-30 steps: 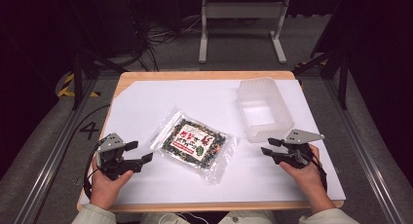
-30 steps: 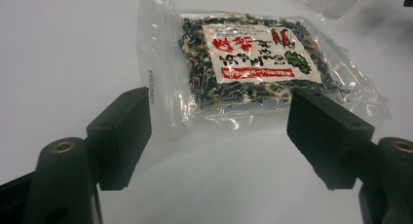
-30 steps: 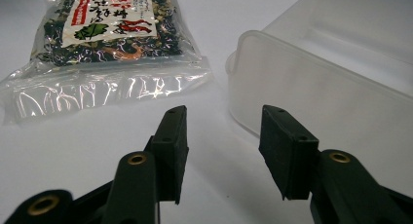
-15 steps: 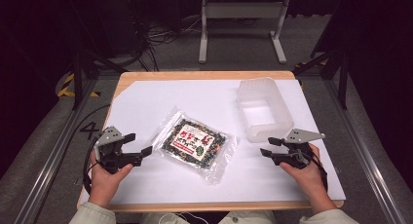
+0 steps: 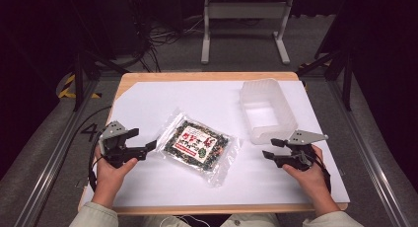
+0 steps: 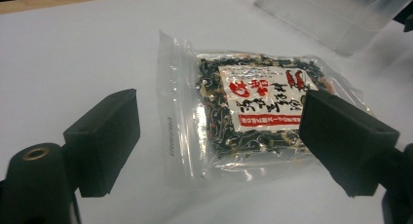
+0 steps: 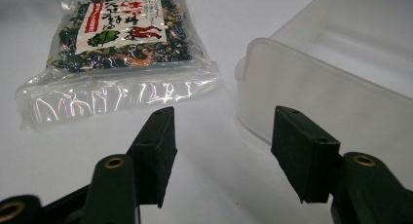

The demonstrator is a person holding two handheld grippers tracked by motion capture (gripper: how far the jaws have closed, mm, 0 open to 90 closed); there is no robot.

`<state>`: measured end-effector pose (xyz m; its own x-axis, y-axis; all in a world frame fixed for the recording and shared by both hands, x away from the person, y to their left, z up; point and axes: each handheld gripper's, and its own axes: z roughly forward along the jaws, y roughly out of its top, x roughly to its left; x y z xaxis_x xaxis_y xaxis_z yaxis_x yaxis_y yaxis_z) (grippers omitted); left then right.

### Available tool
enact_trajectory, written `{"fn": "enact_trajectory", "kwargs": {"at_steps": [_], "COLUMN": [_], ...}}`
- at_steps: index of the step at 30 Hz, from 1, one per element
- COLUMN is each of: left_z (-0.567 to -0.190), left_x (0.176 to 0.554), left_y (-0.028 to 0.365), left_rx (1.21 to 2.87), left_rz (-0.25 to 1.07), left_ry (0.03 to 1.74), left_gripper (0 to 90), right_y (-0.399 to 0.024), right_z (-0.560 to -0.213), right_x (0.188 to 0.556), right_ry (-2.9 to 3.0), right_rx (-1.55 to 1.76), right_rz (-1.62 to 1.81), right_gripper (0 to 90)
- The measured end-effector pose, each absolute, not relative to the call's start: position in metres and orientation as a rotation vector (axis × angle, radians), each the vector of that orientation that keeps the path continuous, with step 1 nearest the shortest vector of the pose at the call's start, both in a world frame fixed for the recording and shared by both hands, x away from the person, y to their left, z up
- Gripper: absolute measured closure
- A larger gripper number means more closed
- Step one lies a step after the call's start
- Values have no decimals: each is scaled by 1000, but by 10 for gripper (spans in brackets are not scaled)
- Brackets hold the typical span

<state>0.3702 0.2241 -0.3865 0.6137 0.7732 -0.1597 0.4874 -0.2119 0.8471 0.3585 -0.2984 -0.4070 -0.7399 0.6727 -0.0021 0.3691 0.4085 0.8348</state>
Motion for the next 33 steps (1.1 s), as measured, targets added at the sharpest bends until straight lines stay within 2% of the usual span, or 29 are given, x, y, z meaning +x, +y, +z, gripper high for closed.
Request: {"fn": "enact_trajectory", "kwargs": {"at_steps": [12, 19, 24, 33], "left_z": [-393, -402, -414, -431], "left_x": [389, 399, 404, 412], "left_y": [218, 217, 215, 213], "left_rx": [1863, 1875, 1887, 1891], "left_rz": [370, 329, 345, 273], "left_ry": [1029, 1048, 1043, 1083], "left_gripper": [137, 171, 188, 226], "right_y": [-299, -298, -297, -296], "right_z": [-408, -409, -410, -411], "right_x": [358, 359, 359, 359], "right_ry": [2330, 2339, 2345, 2357], "right_rx": [902, 896, 893, 887], "right_rz": [1258, 1259, 1256, 1250], "right_gripper": [393, 384, 377, 367]}}
